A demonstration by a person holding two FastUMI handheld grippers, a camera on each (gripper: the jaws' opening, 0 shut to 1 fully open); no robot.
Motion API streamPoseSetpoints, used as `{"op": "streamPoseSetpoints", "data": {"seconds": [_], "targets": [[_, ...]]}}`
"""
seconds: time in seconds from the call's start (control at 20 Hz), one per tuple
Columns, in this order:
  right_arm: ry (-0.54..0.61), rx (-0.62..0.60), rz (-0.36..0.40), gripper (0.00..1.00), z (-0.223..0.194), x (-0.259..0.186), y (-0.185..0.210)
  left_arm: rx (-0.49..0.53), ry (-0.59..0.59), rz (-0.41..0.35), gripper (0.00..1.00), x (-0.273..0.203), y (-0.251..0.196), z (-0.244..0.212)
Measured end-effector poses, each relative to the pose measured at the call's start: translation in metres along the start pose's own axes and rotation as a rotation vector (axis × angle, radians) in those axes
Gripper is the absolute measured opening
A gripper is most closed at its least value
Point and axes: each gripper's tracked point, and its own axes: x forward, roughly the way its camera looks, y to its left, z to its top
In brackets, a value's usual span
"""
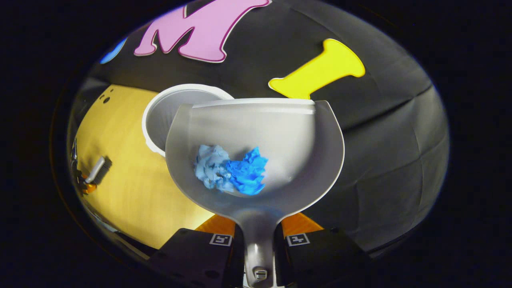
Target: Pick up the small broom and dustpan from the desktop, sweep the trash into the dustpan with the broom, and then empty the trash into the garbage bin.
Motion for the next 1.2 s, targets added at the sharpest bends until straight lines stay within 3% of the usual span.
{"op": "streamPoseSetpoints", "data": {"seconds": [0.15, 0.3, 0.5, 1.2], "targets": [[0.018, -0.149, -0.061, 0.34, 0.008, -0.003, -0.007, 0.002, -0.001, -0.002, 0.28, 0.003, -0.006, 0.001], [0.033, -0.234, -0.056, 0.34, 0.014, -0.008, -0.008, -0.004, -0.002, -0.004, 0.28, 0.003, -0.006, 0.000], [0.057, -0.407, -0.105, 0.34, 0.021, -0.020, -0.021, 0.003, 0.002, -0.002, 0.28, 0.005, -0.007, 0.000], [0.109, -0.764, -0.152, 0.34, 0.057, -0.023, -0.020, 0.014, 0.002, 0.006, 0.28, 0.009, -0.009, -0.003]]}}
